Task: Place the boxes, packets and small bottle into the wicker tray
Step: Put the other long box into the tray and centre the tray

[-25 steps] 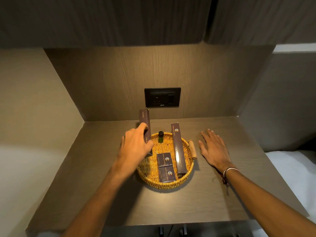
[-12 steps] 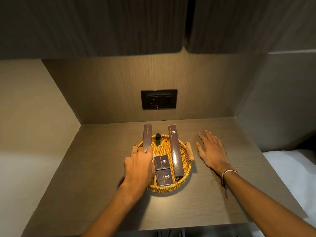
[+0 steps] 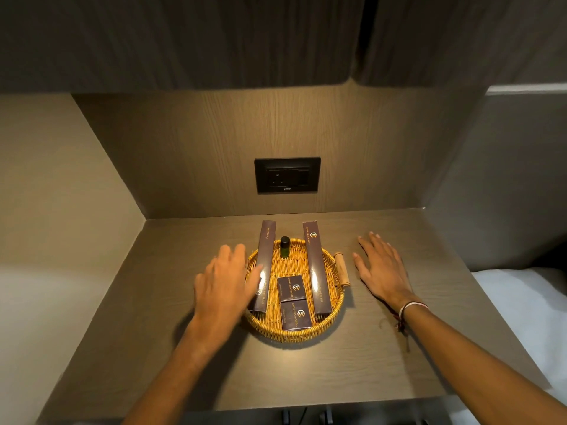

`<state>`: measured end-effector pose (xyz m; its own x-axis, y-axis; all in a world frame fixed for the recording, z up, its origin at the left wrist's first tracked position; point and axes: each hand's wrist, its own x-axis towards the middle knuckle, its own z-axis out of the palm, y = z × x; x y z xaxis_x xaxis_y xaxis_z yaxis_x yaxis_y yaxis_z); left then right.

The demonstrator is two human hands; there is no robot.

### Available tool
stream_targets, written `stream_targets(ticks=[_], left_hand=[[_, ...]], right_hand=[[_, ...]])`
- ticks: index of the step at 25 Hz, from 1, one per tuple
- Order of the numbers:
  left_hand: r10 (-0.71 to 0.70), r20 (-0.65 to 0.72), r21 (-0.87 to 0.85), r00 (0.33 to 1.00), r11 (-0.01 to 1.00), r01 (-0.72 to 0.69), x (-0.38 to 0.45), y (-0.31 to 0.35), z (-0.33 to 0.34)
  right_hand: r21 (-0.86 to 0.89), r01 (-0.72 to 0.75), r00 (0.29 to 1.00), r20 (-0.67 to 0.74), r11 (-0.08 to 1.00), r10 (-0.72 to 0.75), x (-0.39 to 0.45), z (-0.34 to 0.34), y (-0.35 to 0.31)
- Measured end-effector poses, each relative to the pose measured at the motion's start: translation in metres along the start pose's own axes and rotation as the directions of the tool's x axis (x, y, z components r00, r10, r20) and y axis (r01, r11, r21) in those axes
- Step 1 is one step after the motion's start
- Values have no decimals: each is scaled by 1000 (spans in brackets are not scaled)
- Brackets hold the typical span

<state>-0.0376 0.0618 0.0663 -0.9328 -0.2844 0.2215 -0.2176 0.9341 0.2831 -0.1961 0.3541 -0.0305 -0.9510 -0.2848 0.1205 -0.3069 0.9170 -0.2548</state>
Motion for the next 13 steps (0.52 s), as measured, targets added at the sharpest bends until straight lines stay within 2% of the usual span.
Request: stream_targets(ticks=[1,3,5,6,7,9,11,13], left_hand=[[-37,-13,-65,999,997,37,6,-11,-2],[-87,1,-138,996,987,86,15,-33,-3],[-81,99,-191,992,977,99,21,-46,1],[-61,162,-224,985,970,97,24,-47,5],[-33,213,-247,976,965,86,26,-47,9],[46,259,-265,965,964,25,30,-43,15],[120,241,-298,963,954,-44,32,-39,20],[141,208,-329,968,942,-67,29,-36,23]], right_hand=[[64,-14,1000,14,998,13,1,-4,-2],[302,-91,996,48,949,80,4,-20,-11],[542,-154,988,84,826,129,6,-38,-30],[573,-139,990,92,807,105,5,-46,-41],[552,-115,992,113,826,62,3,-52,-52],[403,-49,984,177,914,-26,-3,-55,-70],[252,-1,979,196,968,-50,-7,-53,-80],[215,7,983,180,977,-46,-10,-53,-84]])
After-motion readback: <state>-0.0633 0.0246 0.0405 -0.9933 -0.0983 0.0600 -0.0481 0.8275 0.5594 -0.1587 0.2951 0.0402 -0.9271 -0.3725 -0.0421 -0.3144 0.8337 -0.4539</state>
